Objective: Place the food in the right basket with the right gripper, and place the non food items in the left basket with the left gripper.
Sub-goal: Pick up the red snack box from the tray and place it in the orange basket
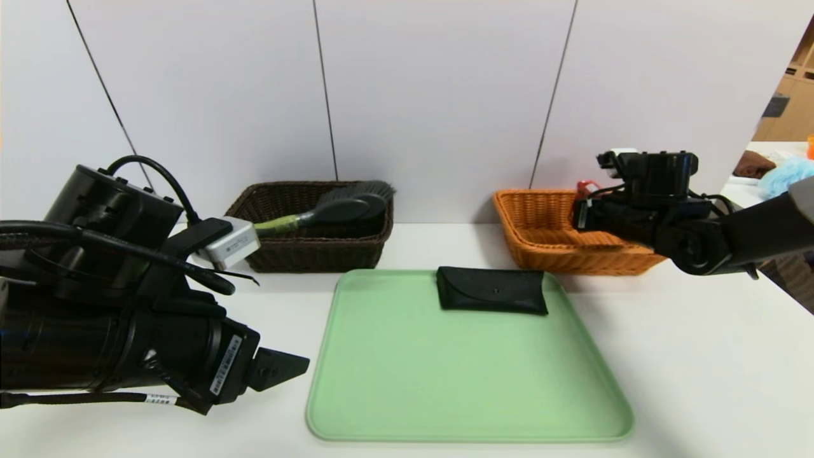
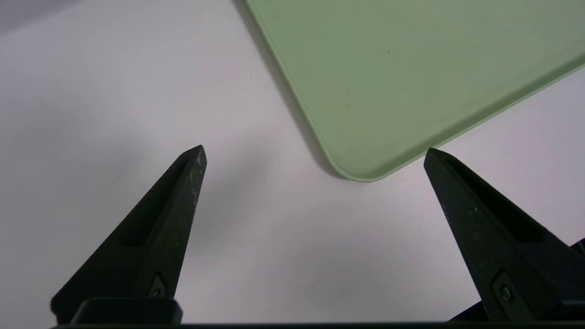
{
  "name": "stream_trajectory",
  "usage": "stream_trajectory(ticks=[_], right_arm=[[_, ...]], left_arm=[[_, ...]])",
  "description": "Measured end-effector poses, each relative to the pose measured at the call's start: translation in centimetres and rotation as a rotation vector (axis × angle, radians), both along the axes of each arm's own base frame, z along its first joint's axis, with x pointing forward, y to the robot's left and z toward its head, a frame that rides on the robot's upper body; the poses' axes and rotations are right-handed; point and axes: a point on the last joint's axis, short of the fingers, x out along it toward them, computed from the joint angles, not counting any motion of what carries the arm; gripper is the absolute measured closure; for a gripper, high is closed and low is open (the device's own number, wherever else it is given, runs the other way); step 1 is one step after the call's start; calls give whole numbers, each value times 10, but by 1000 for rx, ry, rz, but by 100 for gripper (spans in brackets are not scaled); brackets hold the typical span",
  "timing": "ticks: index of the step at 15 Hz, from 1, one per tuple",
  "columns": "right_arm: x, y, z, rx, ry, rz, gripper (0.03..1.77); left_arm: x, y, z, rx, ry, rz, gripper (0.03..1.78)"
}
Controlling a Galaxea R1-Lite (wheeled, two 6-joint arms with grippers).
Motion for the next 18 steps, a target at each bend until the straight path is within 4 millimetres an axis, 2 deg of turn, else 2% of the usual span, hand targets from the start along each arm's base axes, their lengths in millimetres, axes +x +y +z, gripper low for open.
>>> stream_trajectory(ticks=[12,15,18], right_arm=[[5,0,-10,-1,32,2,145],[6,0,-11,-1,35,2,101],[7,0,-9,0,30,2,72]], left_arm=[[0,0,0,0,1,1,12],[0,0,0,-1,1,1,12],[-1,0,-1,0,3,2,12]])
